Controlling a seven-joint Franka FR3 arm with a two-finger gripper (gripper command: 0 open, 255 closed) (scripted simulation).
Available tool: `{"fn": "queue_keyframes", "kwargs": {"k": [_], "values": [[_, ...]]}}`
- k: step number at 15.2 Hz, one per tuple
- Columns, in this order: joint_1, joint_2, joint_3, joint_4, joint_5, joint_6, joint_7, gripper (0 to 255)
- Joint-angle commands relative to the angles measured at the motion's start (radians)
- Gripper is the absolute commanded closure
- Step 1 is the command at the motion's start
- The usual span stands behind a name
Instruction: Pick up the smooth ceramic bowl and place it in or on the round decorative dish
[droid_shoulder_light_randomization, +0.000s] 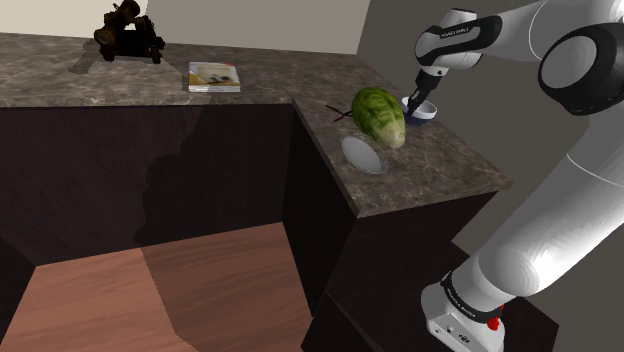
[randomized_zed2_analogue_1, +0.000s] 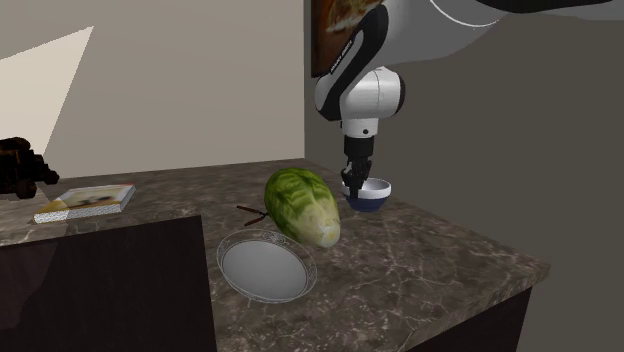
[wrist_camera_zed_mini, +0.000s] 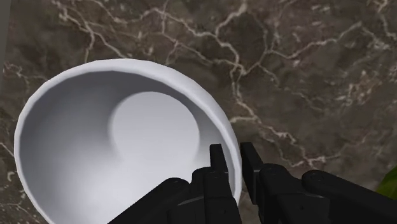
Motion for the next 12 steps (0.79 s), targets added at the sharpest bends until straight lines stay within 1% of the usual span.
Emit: {"fn": "queue_keyframes", "kwargs": {"k": [1,12], "values": [[0.0,0.001,0.0,0.0,0.0,0.0,-0.001,255],[0.003,-0.028,-0.001,0.116,-0.016,-0.143,0.008,255]]}}
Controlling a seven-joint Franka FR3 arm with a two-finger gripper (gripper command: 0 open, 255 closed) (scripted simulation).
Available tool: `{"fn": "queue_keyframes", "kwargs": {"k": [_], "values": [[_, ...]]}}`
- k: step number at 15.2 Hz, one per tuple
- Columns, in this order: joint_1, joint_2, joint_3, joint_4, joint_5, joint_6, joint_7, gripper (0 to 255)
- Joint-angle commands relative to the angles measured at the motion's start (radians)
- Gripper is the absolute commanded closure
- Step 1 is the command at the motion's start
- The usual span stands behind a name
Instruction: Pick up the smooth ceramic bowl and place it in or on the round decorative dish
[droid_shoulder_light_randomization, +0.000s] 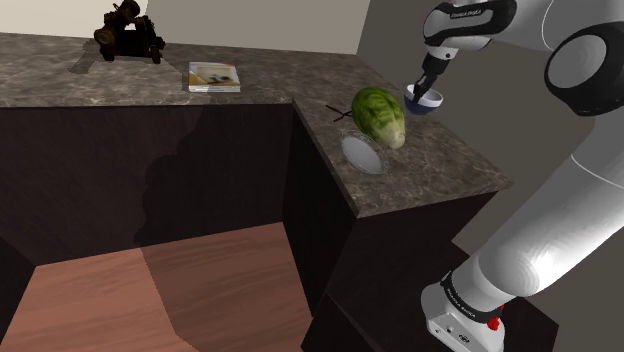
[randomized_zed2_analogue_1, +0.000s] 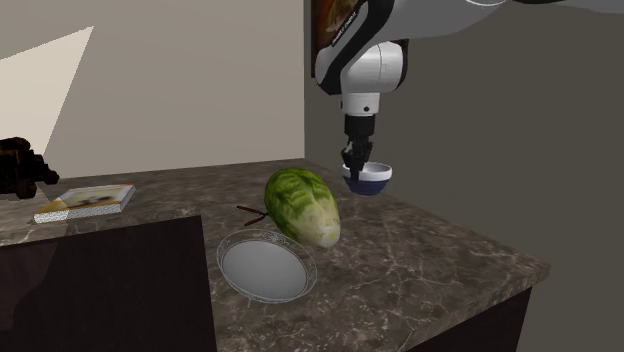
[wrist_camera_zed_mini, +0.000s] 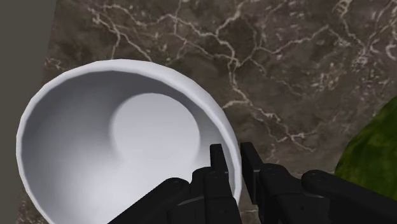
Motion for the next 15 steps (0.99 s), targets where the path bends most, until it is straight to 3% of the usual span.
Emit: {"fn": "queue_keyframes", "kwargs": {"k": [1,12,15], "values": [[0.0,-0.006,0.0,0.021,-0.003,-0.026,0.001,255],[-0.002,-0.003,-0.002,0.171,-0.002,-0.174,-0.002,255],[0.042,-0.098,0.032,0.074,-0.054,-0.164,0.083,255]]}}
